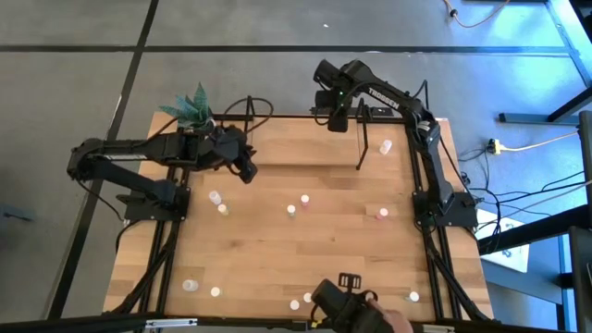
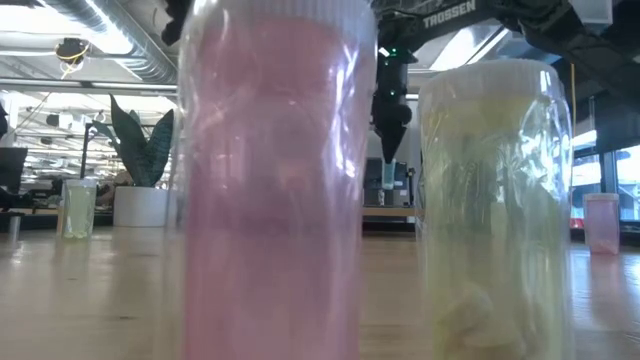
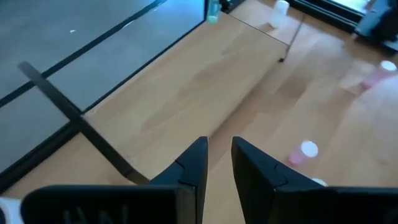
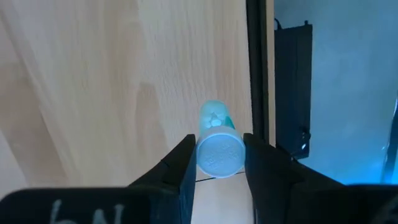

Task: Pick and place medicine bottles onto shelf by color
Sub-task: Put the top right blue pill bottle on the shelf

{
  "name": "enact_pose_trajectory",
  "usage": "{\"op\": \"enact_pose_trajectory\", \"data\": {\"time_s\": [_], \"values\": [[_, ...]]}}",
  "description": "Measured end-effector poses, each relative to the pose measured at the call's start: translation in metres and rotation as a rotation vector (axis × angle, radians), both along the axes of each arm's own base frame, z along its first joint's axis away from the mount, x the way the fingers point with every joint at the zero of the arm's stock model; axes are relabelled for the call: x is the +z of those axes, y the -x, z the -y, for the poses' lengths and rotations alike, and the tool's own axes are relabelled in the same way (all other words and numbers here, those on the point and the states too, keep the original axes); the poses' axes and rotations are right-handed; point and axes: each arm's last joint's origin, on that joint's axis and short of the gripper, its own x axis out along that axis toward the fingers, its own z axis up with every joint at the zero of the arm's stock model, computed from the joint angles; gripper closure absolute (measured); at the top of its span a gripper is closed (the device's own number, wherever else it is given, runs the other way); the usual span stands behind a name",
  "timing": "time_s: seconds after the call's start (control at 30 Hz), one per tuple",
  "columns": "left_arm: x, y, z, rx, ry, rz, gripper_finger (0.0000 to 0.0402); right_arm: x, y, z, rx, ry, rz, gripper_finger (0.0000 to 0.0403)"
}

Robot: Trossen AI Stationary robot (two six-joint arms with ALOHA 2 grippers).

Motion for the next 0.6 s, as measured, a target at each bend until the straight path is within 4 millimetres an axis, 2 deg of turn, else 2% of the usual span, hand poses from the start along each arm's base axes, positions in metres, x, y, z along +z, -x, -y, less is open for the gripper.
{"op": "enact_pose_trajectory", "data": {"time_s": [0.2, 0.37, 0.6], "values": [[0.000, 0.001, -0.008, 0.035, 0.000, 0.007, 0.0335, -0.003, -0.002, 0.000, 0.064, 0.013, -0.001, 0.0284], [0.005, -0.002, -0.014, 0.063, -0.007, 0.073, 0.0335, -0.014, -0.001, -0.001, 0.070, -0.011, -0.031, 0.0284], [0.007, -0.002, -0.021, 0.083, -0.034, 0.081, 0.0335, -0.017, -0.002, 0.000, 0.070, -0.006, -0.025, 0.0284]]}}
